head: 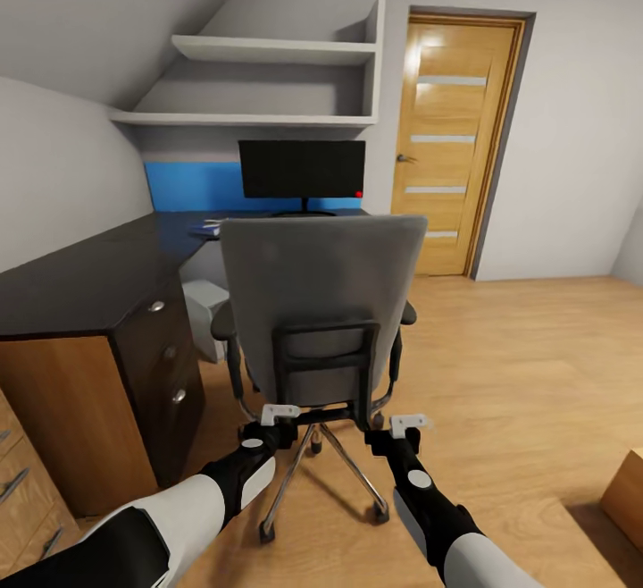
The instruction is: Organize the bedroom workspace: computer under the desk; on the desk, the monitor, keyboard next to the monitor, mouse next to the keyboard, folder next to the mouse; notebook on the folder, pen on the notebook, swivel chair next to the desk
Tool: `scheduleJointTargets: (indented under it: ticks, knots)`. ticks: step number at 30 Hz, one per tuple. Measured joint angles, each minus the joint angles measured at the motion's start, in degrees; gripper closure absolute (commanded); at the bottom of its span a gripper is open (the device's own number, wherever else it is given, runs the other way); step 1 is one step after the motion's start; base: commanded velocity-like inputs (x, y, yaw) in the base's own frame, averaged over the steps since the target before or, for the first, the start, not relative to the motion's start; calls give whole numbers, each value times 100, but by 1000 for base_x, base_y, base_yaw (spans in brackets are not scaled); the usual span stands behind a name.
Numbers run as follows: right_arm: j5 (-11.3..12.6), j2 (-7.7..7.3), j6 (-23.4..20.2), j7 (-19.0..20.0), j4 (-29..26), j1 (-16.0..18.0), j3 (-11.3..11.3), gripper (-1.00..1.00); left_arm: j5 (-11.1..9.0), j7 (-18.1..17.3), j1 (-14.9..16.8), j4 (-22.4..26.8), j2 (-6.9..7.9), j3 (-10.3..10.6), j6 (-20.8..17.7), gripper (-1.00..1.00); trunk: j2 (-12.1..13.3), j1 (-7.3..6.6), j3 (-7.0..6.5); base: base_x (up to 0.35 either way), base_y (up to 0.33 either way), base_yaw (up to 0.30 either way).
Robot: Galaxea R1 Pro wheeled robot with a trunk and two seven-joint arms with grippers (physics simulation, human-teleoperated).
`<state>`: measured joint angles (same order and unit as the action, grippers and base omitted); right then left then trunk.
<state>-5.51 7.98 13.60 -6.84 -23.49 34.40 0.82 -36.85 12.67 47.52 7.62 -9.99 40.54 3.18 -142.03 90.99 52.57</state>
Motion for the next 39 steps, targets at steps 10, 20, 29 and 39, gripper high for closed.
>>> scheduleJointTargets:
  ticks: [10,20,29,39]
  knots:
    - [1,4,3,5,4,1,2,-100,5,11,-1,-12,0,-4,3,-100,0,0,9,328,0,14]
    - [-1,-3,2,7,5,1,5,-100,-5,10,-1,-13,0,1,1,-100,0,0,9,328,0,0]
    - [8,3,3,-6,7,0,-2,-100,-7,12,-1,-15,0,-13,4,-100,0,0,9,328,0,0]
    - [6,9,2,-4,-1,0,5,-100,-1,3,0,-9,0,-3,-14,-100,0,0,19,328,0,81]
